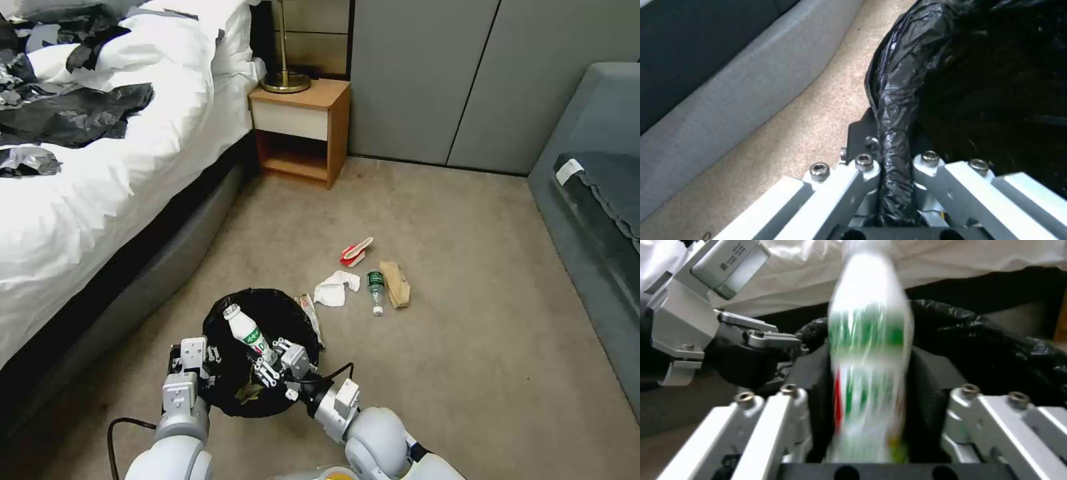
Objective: Pick up the trash bin, then pick up the garbage from the floor and place it into the trash bin.
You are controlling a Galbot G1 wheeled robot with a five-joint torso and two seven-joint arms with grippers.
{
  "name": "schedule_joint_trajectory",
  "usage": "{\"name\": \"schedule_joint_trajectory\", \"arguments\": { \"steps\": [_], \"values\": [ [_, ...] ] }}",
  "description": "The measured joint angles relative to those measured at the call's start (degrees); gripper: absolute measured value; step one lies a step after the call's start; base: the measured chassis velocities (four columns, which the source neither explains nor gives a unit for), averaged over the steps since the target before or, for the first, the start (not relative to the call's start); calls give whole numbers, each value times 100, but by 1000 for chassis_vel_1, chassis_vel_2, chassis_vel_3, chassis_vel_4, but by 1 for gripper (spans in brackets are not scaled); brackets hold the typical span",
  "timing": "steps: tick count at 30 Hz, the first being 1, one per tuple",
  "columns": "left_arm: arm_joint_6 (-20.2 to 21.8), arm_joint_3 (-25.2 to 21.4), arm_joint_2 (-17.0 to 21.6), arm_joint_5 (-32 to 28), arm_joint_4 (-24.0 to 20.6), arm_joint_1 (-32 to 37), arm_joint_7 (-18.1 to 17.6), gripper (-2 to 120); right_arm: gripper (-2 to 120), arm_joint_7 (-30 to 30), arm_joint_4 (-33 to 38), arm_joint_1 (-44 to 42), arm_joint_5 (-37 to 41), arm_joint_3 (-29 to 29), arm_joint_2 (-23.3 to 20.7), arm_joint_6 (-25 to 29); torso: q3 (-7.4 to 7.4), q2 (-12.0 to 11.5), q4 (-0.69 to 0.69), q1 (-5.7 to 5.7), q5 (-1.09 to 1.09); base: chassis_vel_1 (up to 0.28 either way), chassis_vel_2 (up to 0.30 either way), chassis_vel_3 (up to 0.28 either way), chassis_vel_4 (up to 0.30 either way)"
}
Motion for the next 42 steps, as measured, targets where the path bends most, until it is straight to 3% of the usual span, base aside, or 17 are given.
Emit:
{"name": "schedule_joint_trajectory", "arguments": {
  "steps": [5,7,13,16,25,31,34,37,42],
  "values": [
    [0,5,4,4,-10,9,0,1,66,1,2,1,16,0,-5,-40,0,0,0,0,1,0,0,0,0],
    [0,5,5,5,-15,10,0,1,67,1,4,0,17,1,-5,-46,0,0,1,0,2,0,0,0,0],
    [6,4,7,6,-31,-1,0,1,95,12,80,1,45,9,-11,-103,0,0,0,0,1,0,0,0,0],
    [6,-4,11,6,-34,4,0,1,100,22,123,1,51,9,-27,-123,0,0,0,0,0,0,0,0,0],
    [6,-40,31,6,-30,3,3,1,100,158,542,49,39,-3,-102,-147,0,0,0,0,-1,0,0,0,0],
    [-20,-123,72,38,94,1,11,1,100,474,1623,154,105,273,-178,-328,0,0,0,0,-1,0,0,0,0],
    [-48,-181,84,42,115,12,11,1,100,669,2113,110,104,596,-167,-423,0,0,1,1,-1,0,0,0,0],
    [-69,-256,111,-20,30,55,19,1,100,1123,2837,-286,258,1271,-132,-753,0,0,0,1,-1,0,0,0,0],
    [-104,-380,124,-98,-83,144,18,1,100,1308,3185,-819,170,1868,-119,-809,0,0,-2,0,-1,0,0,0,0]
  ]
}}
